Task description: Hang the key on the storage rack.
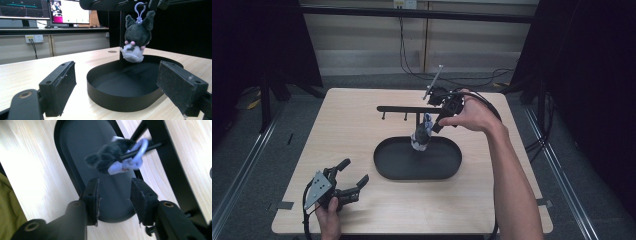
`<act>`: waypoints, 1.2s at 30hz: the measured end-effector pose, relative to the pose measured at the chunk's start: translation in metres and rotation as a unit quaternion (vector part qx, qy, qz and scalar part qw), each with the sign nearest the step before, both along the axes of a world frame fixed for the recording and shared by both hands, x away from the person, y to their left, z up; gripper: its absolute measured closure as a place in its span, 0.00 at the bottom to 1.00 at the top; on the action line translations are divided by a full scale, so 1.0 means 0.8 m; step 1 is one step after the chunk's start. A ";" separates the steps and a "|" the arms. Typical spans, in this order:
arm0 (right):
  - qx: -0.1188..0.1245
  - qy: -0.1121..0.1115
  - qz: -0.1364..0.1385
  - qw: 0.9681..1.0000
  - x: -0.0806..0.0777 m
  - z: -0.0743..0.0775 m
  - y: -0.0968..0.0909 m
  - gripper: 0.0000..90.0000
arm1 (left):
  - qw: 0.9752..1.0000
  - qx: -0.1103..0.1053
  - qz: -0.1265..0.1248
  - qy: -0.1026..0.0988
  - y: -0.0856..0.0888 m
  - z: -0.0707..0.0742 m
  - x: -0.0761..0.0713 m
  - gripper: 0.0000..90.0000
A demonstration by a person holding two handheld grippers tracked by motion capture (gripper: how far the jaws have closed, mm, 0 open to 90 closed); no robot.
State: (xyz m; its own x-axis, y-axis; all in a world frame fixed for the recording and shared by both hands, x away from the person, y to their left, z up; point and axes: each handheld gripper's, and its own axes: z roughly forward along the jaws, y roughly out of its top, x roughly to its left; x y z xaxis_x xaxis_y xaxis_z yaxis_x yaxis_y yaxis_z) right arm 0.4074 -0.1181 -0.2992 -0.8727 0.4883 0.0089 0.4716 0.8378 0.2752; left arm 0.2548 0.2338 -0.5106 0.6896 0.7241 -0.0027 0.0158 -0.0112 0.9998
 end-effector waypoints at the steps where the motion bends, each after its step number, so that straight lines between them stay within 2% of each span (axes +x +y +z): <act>1: 0.007 -0.002 0.001 1.000 -0.002 0.000 0.000 0.63 | 1.000 -0.001 0.000 -0.001 0.000 0.000 0.000 0.17; 6: 0.056 -0.007 -0.004 0.998 -0.015 0.000 -0.004 0.57 | 1.000 0.000 0.000 0.000 0.000 0.000 0.000 0.17; 7: 0.063 -0.006 -0.008 0.998 -0.018 -0.001 -0.005 0.56 | 1.000 0.000 0.000 0.000 0.000 0.000 0.000 0.17; 9: 0.074 -0.020 -0.007 0.997 -0.024 -0.003 -0.006 0.51 | 1.000 0.000 0.000 0.000 0.000 0.000 0.000 0.17; 12: 0.093 -0.023 -0.011 0.995 -0.032 -0.009 -0.008 0.43 | 1.000 0.000 0.000 0.000 0.000 0.000 0.000 0.17; 14: 0.094 -0.021 -0.017 0.995 -0.035 -0.013 -0.010 0.39 | 1.000 0.000 0.001 -0.001 0.000 0.000 0.000 0.17; 18: 0.130 -0.027 -0.016 0.991 -0.045 -0.023 -0.016 0.31 | 1.000 0.000 0.000 0.000 0.000 0.000 0.000 0.17; 25: 0.156 -0.041 -0.035 0.986 -0.063 -0.039 -0.022 0.20 | 1.000 -0.001 0.001 0.000 0.000 0.000 0.000 0.17; 26: 0.165 -0.043 -0.038 0.985 -0.067 -0.044 -0.024 0.19 | 1.000 0.000 0.001 -0.001 0.000 0.000 0.000 0.17; 28: 0.173 -0.062 -0.025 0.983 -0.073 -0.050 -0.027 0.16 | 1.000 0.000 0.001 -0.001 0.000 0.000 0.000 0.17; 32: 0.214 -0.093 -0.033 0.972 -0.087 -0.063 -0.035 0.16 | 1.000 0.000 0.001 -0.001 0.000 0.000 0.000 0.17; 33: 0.227 -0.106 -0.046 0.967 -0.094 -0.071 -0.038 0.16 | 1.000 0.000 0.001 -0.001 0.000 0.000 0.000 0.17; 34: 0.227 -0.106 -0.046 0.967 -0.094 -0.071 -0.038 0.16 | 1.000 0.000 0.001 -0.001 0.000 0.000 0.000 0.17; 35: 0.235 -0.117 -0.055 0.963 -0.099 -0.076 -0.040 0.18 | 1.000 0.000 0.001 -0.001 0.000 0.000 0.000 0.17; 36: 0.241 -0.123 -0.052 0.961 -0.102 -0.082 -0.041 0.19 | 1.000 0.000 0.001 -0.001 0.000 0.000 0.000 0.17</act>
State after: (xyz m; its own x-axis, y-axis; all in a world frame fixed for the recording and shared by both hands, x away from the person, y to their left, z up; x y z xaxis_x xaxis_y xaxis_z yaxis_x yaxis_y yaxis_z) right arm 0.3255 -0.1511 -0.3646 -0.8236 0.5645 0.0556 0.4176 0.5371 0.7329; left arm 0.2547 0.2337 -0.5107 0.6887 0.7251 -0.0024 0.0146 -0.0106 0.9998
